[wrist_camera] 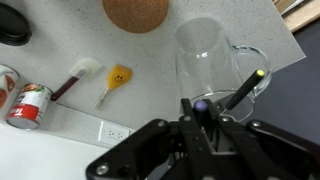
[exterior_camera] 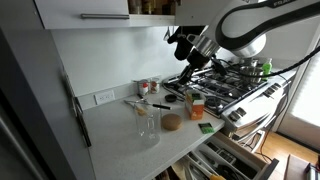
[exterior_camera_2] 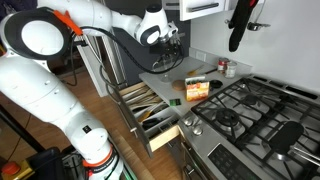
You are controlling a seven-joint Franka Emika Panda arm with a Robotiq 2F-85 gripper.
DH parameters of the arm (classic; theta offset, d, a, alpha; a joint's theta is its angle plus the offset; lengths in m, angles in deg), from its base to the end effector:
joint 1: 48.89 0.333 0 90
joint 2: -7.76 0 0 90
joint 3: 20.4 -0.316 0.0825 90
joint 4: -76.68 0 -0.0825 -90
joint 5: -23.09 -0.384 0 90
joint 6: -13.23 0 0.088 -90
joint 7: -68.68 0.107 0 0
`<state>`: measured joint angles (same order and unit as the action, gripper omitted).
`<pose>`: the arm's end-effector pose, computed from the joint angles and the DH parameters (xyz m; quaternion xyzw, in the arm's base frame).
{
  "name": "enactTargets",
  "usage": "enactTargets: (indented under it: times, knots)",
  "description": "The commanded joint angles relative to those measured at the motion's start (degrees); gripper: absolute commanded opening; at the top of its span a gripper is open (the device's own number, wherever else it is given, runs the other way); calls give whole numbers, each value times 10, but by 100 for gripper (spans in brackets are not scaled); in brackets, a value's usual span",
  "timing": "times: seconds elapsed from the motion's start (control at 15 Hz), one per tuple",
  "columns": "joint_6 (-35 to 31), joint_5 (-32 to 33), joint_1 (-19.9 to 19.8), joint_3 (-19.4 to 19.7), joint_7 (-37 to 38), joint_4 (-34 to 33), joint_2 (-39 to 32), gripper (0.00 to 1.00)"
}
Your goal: Put one grilling fork into the cupboard and another into the drawer
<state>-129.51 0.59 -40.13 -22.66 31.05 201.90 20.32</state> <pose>0.5180 0.1001 0.5386 -0.9125 -0.2823 -0.2827 0.0875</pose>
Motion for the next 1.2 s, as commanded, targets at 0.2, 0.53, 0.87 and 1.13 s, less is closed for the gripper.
enactTargets:
  times: [0.2, 0.53, 0.87, 1.13]
  knots:
    - [0, 7, 11, 9, 6, 0, 5, 15]
    - [-35, 6, 8, 7, 25, -8, 16, 4]
    - [-107, 53, -14, -2, 182, 3, 73, 4]
    - [-117, 144, -62, -42, 354, 0, 102, 4]
